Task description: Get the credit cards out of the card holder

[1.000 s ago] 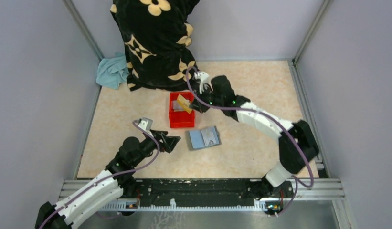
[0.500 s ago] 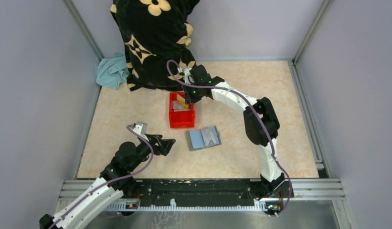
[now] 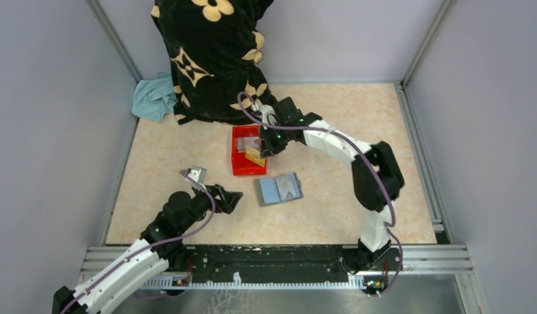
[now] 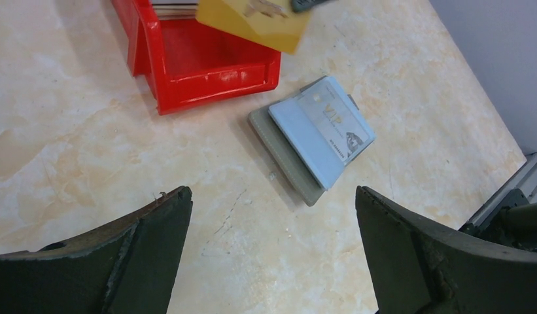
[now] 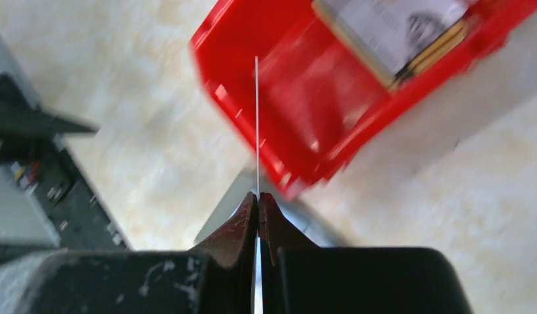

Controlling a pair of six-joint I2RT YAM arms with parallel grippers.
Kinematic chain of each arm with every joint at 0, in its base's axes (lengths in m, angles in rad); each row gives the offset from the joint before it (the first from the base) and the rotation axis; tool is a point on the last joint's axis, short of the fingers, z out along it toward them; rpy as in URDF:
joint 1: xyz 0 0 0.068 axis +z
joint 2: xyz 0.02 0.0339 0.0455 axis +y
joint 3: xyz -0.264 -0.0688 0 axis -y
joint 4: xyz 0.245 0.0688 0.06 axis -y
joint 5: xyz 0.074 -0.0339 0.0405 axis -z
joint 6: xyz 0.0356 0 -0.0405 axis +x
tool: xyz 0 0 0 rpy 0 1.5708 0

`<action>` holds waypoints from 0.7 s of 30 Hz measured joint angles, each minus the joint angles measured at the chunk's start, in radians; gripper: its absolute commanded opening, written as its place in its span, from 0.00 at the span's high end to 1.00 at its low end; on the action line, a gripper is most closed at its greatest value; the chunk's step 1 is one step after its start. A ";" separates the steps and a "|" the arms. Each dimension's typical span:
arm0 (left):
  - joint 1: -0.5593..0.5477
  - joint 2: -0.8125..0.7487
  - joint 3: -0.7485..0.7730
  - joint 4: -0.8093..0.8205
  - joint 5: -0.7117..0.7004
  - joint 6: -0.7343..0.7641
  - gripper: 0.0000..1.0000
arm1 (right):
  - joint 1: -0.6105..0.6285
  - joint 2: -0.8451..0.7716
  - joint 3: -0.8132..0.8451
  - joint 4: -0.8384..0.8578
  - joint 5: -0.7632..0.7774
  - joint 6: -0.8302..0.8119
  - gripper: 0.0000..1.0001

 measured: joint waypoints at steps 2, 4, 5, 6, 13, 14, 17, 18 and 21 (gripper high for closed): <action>0.000 0.010 0.001 0.027 0.007 0.002 0.00 | -0.011 -0.109 -0.114 0.013 -0.065 0.002 1.00; 0.000 0.019 0.003 0.060 0.015 0.007 0.00 | -0.021 -0.225 -0.219 0.040 -0.128 0.010 1.00; 0.000 0.027 0.006 0.076 0.021 0.011 0.00 | -0.023 -0.293 -0.277 0.062 -0.166 0.018 1.00; 0.000 0.039 0.013 0.093 0.026 0.015 0.00 | -0.024 -0.339 -0.319 0.081 -0.193 0.023 1.00; 0.000 0.104 0.041 0.202 0.130 0.063 0.01 | -0.025 -0.569 -0.533 0.135 -0.365 0.035 1.00; 0.000 0.108 0.042 0.220 0.153 0.065 0.01 | -0.025 -0.581 -0.547 0.133 -0.377 0.034 1.00; 0.000 0.115 0.042 0.271 0.216 0.071 0.02 | -0.025 -0.607 -0.583 0.133 -0.403 0.023 1.00; 0.000 0.117 0.042 0.287 0.235 0.072 0.04 | -0.025 -0.613 -0.594 0.132 -0.409 0.019 1.00; 0.000 0.144 0.050 0.331 0.302 0.078 0.08 | -0.025 -0.626 -0.620 0.133 -0.425 0.016 1.00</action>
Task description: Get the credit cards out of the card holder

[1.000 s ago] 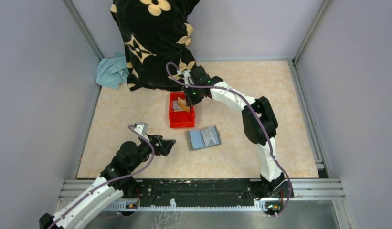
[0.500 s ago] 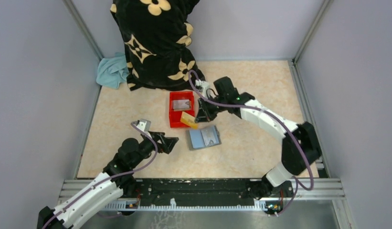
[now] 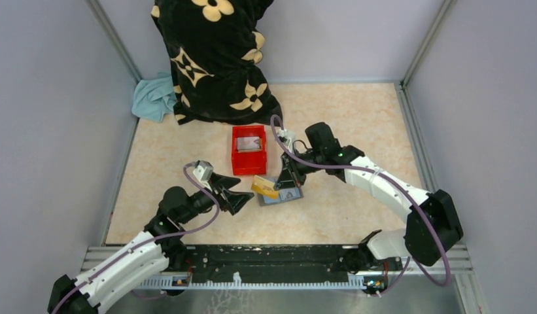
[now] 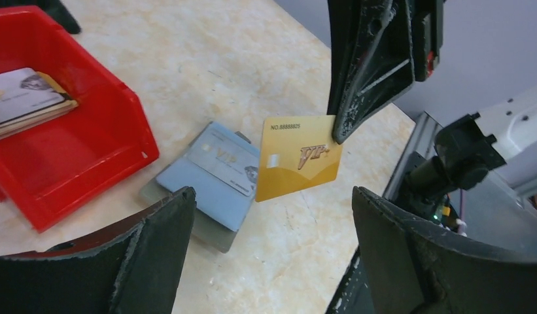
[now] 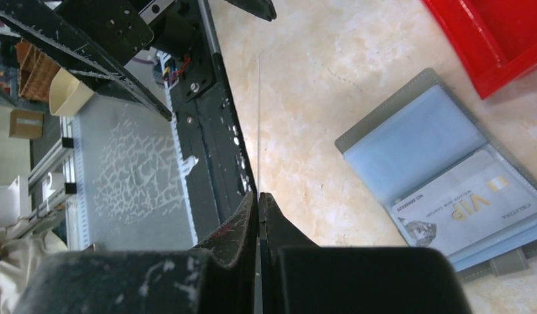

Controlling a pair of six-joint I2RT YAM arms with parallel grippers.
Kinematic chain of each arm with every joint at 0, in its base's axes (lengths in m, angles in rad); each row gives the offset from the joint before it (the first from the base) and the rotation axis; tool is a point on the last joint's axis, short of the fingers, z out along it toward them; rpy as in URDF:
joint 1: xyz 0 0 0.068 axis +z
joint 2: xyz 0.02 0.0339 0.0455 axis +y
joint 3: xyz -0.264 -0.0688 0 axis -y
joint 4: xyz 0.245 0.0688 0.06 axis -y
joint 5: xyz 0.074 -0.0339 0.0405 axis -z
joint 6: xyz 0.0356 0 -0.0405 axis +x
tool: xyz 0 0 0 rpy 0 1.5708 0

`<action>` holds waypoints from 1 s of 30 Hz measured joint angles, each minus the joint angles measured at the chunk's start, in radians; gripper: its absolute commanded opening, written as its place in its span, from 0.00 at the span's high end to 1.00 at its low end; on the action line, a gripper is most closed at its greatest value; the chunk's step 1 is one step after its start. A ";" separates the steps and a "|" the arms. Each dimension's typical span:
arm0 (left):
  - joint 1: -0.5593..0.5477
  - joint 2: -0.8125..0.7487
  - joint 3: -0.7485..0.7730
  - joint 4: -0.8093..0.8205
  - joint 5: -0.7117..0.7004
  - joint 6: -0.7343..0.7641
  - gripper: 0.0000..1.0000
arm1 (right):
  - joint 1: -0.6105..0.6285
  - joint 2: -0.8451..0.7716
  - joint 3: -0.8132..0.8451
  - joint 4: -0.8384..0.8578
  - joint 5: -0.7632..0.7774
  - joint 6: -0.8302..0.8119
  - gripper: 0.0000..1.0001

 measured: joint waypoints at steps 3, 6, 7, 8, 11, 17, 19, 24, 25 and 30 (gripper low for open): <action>0.000 0.030 0.002 0.037 0.062 0.001 0.16 | 0.000 -0.017 -0.018 0.003 -0.012 -0.002 1.00; 0.000 0.053 0.002 0.071 0.121 -0.004 0.25 | 0.000 -0.039 -0.033 0.006 -0.021 -0.002 1.00; 0.000 0.061 0.002 0.084 0.143 -0.003 0.27 | 0.000 -0.045 -0.037 0.009 -0.024 -0.002 1.00; 0.000 0.069 0.002 0.095 0.163 -0.004 0.28 | 0.000 -0.048 -0.037 0.008 -0.028 -0.002 1.00; 0.000 0.089 0.002 0.119 0.220 -0.008 0.32 | 0.000 -0.061 -0.041 0.022 -0.042 -0.004 1.00; 0.000 0.098 0.001 0.171 0.277 -0.020 0.39 | 0.002 -0.095 -0.076 0.027 -0.058 -0.015 1.00; 0.000 0.099 0.001 0.182 0.285 -0.026 0.44 | 0.005 -0.108 -0.087 0.028 -0.060 -0.017 1.00; 0.000 0.123 0.001 0.217 0.308 -0.035 0.61 | 0.018 -0.131 -0.111 0.031 -0.060 -0.015 1.00; 0.000 0.134 0.001 0.225 0.316 -0.037 0.62 | 0.020 -0.133 -0.115 0.034 -0.060 -0.015 1.00; 0.000 0.179 0.001 0.249 0.350 -0.045 0.64 | 0.029 -0.138 -0.121 0.043 -0.060 -0.013 1.00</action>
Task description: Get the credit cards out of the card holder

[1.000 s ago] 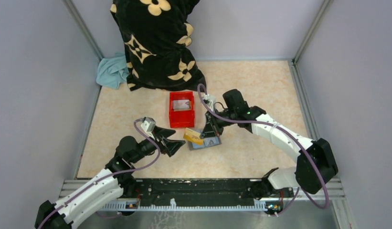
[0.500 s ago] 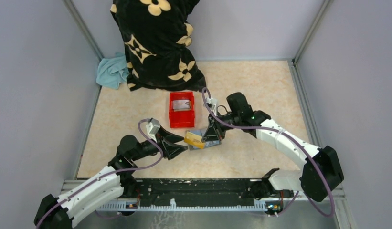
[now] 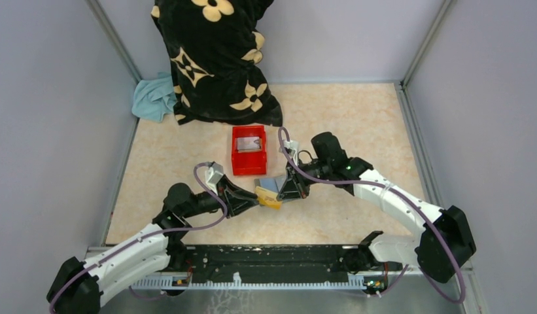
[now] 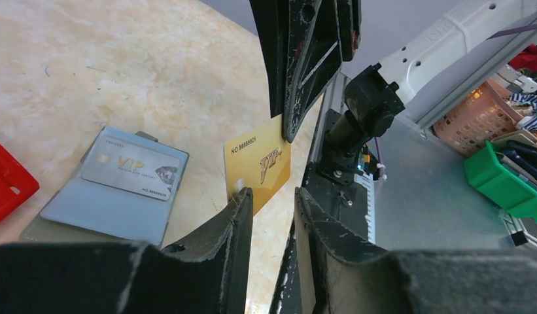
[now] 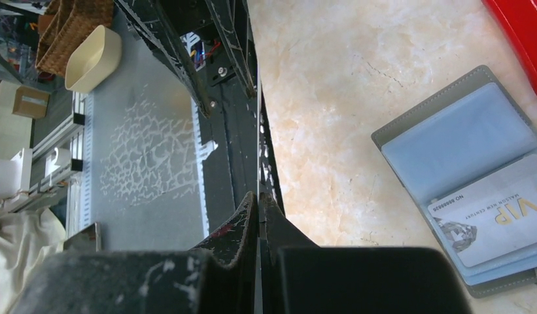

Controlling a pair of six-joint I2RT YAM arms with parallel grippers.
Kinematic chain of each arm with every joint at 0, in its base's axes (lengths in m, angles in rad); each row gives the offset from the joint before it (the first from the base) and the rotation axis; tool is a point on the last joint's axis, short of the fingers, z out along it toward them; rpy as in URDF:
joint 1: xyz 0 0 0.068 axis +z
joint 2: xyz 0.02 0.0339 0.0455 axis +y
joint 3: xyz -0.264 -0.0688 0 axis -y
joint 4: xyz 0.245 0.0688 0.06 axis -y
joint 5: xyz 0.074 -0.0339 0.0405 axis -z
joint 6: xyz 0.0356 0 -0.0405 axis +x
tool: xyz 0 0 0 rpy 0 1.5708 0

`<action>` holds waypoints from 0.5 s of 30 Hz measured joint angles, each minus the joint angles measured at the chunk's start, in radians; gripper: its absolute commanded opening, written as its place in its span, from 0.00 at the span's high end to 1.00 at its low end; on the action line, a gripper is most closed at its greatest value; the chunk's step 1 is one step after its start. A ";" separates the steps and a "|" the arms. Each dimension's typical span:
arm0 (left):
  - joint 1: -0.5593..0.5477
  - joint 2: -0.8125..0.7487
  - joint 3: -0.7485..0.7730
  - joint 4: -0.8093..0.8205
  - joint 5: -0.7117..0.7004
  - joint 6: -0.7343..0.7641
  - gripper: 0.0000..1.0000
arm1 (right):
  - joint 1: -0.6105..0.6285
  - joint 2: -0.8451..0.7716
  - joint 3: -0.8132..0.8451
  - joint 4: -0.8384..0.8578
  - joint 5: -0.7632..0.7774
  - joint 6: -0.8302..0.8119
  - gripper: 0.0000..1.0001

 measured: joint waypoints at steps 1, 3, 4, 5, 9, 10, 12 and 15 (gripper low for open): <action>0.000 0.008 0.000 0.010 0.010 -0.001 0.64 | 0.002 -0.004 -0.003 0.002 0.000 0.001 1.00; 0.000 0.019 0.000 0.023 0.024 -0.004 0.64 | 0.003 -0.012 -0.008 0.008 0.000 0.005 1.00; 0.000 0.023 0.000 0.029 0.031 -0.005 0.67 | 0.003 -0.014 -0.008 0.009 0.000 0.006 1.00; 0.000 0.027 0.000 0.035 0.039 -0.005 0.71 | 0.003 -0.014 -0.008 0.012 0.000 0.007 1.00; 0.000 0.031 0.000 0.042 0.051 -0.011 0.88 | 0.004 -0.015 -0.008 0.013 -0.001 0.007 1.00; 0.000 0.030 0.000 0.044 0.051 -0.013 0.90 | 0.004 -0.015 -0.008 0.014 0.000 0.007 1.00; 0.000 0.028 0.000 0.047 0.050 -0.014 0.99 | 0.004 -0.015 -0.008 0.015 0.000 0.007 1.00; 0.000 0.023 0.000 0.055 0.050 -0.016 1.00 | 0.004 -0.015 -0.008 0.018 -0.001 0.008 1.00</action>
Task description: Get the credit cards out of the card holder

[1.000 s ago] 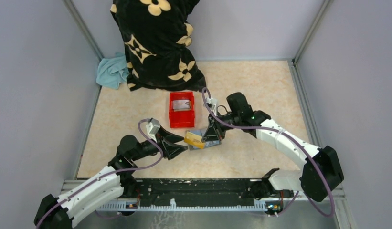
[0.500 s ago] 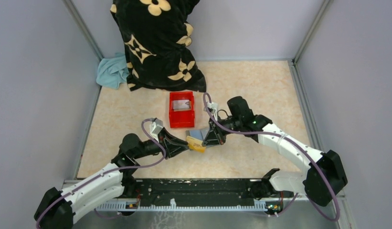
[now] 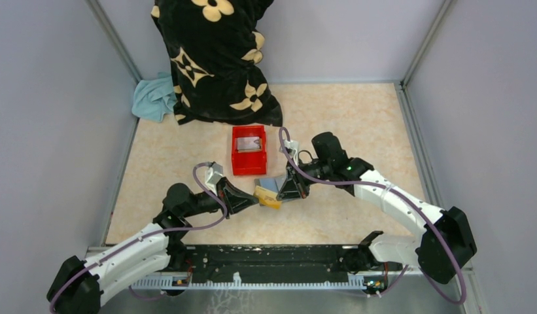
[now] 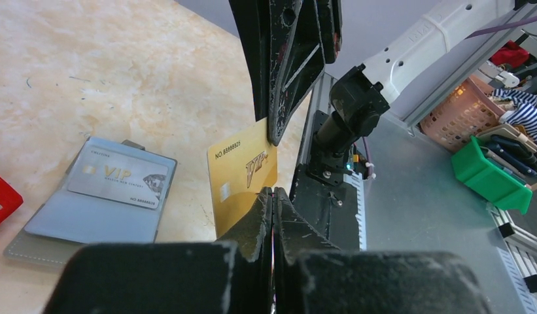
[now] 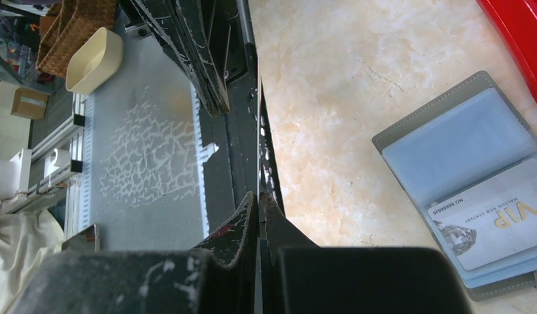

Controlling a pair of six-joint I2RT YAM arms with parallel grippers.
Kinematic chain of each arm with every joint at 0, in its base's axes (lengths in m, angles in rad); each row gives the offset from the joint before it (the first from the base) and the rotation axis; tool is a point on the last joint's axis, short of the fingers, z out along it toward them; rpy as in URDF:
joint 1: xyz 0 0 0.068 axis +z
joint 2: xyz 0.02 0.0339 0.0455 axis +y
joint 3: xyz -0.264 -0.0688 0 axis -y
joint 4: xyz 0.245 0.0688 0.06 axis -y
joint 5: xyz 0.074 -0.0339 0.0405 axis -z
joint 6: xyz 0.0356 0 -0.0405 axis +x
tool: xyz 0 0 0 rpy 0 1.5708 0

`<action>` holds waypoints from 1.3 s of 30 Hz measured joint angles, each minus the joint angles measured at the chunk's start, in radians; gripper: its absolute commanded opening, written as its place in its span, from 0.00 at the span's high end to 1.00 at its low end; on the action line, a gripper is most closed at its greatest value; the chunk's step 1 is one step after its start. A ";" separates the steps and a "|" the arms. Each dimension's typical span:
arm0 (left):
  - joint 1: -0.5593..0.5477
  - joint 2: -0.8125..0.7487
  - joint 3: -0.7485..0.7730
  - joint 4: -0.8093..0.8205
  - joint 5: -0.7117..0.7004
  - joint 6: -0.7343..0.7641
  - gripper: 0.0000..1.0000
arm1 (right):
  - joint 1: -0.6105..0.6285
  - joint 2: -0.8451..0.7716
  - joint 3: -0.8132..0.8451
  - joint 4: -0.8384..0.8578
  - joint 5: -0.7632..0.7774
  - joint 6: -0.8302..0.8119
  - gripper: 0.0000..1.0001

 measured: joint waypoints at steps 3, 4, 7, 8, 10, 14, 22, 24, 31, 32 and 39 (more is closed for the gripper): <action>0.000 0.000 0.000 0.004 0.000 0.000 1.00 | 0.001 0.000 0.000 0.000 -0.001 0.004 1.00; 0.000 0.000 0.000 0.005 0.001 -0.001 1.00 | 0.002 0.000 0.000 0.000 -0.002 0.006 1.00; 0.000 0.000 0.000 0.010 0.004 -0.002 0.96 | 0.007 0.000 0.000 0.001 -0.007 0.008 1.00; 0.000 0.002 0.000 0.011 0.004 -0.002 0.81 | 0.009 -0.002 -0.001 0.002 -0.010 0.008 1.00; 0.000 0.003 0.000 0.011 0.000 0.000 0.46 | 0.011 -0.006 -0.004 0.006 -0.011 0.010 1.00; 0.000 -0.028 -0.008 0.009 -0.035 -0.011 0.24 | 0.013 -0.021 -0.006 0.007 -0.006 0.011 1.00; 0.000 -0.101 -0.012 -0.002 -0.118 -0.014 0.18 | 0.015 -0.060 -0.006 0.006 -0.011 0.016 1.00; 0.000 -0.090 -0.012 0.000 -0.123 -0.021 0.18 | 0.018 -0.069 -0.006 0.007 -0.013 0.025 1.00; 0.017 -0.027 -0.013 0.066 -0.088 -0.095 0.36 | 0.046 -0.121 -0.020 0.015 -0.018 0.053 1.00; 0.023 -0.007 -0.013 0.094 -0.071 -0.114 0.41 | 0.046 -0.124 -0.021 0.015 -0.018 0.056 1.00; 0.033 0.092 -0.024 0.273 0.034 -0.235 0.76 | 0.046 -0.129 -0.024 0.016 -0.003 0.070 1.00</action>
